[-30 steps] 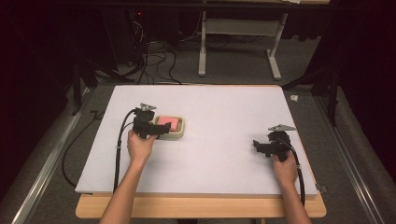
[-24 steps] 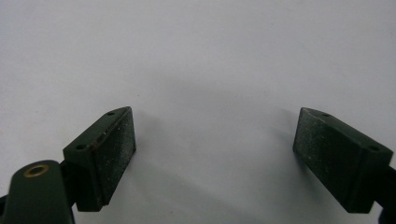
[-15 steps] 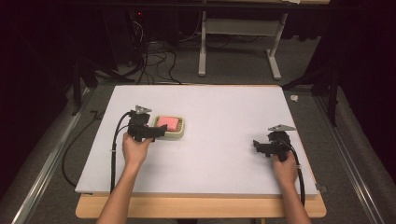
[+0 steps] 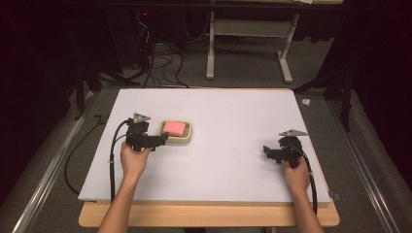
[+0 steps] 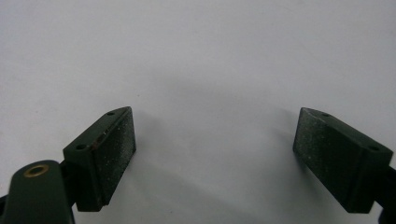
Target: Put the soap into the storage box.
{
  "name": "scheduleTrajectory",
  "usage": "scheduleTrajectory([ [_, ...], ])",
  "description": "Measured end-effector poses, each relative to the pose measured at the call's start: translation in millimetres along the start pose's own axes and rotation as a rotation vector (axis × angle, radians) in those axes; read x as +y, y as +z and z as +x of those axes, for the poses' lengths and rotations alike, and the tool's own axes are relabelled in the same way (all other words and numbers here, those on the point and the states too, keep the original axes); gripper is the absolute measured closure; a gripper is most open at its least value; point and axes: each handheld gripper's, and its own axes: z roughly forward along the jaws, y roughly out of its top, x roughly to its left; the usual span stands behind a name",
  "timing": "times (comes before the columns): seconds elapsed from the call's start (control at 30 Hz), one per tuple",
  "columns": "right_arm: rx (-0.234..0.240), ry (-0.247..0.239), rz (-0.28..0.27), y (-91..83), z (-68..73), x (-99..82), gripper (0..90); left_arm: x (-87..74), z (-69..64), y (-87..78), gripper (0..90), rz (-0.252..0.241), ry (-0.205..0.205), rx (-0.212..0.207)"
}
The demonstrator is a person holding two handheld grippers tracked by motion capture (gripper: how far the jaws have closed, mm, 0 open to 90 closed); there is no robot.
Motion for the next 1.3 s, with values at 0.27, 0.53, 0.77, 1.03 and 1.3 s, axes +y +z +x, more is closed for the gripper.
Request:
scheduleTrajectory([
  [0.27, 0.000, -0.001, -0.001, 0.0, -0.1, 0.0, 13.5, -5.4, 6.1, -8.4, 14.8, -0.010, -0.008, 0.012],
  [0.53, 0.000, 0.000, 0.000, 0.0, -0.1, 0.0, 13.6, -11.4, 7.0, -15.8, 14.9, -0.026, -0.009, 0.001],
  [0.77, 0.000, 0.000, 0.000, 0.0, -0.1, 0.0, 13.5, -18.3, 8.5, -22.0, 15.0, -0.038, -0.005, -0.016],
  [1.03, 0.001, 0.000, 0.000, 0.1, -0.3, 0.1, 13.5, -25.8, 9.5, -34.2, 15.0, -0.060, -0.022, -0.047],
  [1.3, 0.000, 0.000, 0.000, 0.1, -0.3, 0.1, 13.5, -38.1, 12.0, -45.7, 15.0, -0.059, -0.004, -0.058],
])
